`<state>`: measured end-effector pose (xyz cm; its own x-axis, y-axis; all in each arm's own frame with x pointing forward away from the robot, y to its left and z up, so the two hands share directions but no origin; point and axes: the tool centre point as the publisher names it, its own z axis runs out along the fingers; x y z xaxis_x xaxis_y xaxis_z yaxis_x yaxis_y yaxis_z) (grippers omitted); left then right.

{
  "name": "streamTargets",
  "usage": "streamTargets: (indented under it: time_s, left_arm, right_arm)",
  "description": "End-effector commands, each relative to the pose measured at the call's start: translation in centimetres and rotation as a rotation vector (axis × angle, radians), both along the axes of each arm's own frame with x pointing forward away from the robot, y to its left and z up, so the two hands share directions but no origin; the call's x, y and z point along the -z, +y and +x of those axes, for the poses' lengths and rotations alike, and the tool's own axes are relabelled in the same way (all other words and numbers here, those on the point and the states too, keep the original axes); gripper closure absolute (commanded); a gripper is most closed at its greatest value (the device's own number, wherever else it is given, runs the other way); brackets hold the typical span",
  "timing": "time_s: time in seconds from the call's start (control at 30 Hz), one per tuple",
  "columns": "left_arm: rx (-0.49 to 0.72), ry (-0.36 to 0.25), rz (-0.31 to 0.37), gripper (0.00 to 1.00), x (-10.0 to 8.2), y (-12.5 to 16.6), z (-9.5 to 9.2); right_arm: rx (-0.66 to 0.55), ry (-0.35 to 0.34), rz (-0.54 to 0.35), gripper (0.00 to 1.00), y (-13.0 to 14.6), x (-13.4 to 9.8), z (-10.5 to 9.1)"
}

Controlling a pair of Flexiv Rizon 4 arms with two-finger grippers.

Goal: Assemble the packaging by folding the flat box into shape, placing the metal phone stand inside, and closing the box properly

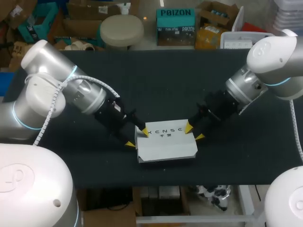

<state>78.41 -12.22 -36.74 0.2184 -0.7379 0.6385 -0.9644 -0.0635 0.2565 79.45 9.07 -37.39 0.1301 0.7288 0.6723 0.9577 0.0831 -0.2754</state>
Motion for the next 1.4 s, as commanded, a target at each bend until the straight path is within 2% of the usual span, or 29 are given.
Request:
streamTargets:
  time_s: [0.03, 0.23, 0.43, 0.63, 0.83, 1.27, 1.4]
  left_arm:
    - [0.007, -0.028, 0.015, 0.28, 0.2, -0.3, -0.4]
    - [0.012, -0.096, 0.009, 0.29, 0.5, -0.3, -0.7]
    - [0.008, -0.12, 0.033, 0.31, 0.5, -0.2, -0.9]
    - [0.009, -0.137, 0.061, 0.27, 0.0, 0.1, -1.3]
    - [0.014, -0.164, 0.116, 0.24, -0.5, 0.1, -1.5]
    - [0.04, -0.207, 0.215, 0.28, -1.5, 0.7, -1.1]
    - [0.051, -0.201, 0.256, 0.27, -1.7, 0.9, -1.1]
  right_arm:
    - [0.0, -0.013, -0.005, 0.5, 0.1, 0.2, -0.2]
    - [-0.016, -0.047, -0.005, 0.5, 0.2, 0.8, -0.3]
    - [-0.019, -0.06, -0.011, 0.5, 0.3, 1.0, -0.4]
    - [-0.015, -0.067, -0.015, 0.51, 0.0, 0.6, -0.3]
    - [-0.015, -0.078, -0.021, 0.5, -0.2, 0.2, -0.3]
    - [-0.028, -0.097, -0.049, 0.51, 0.0, -0.3, -0.2]
    - [-0.03, -0.1, -0.056, 0.51, 0.0, -0.3, -0.2]
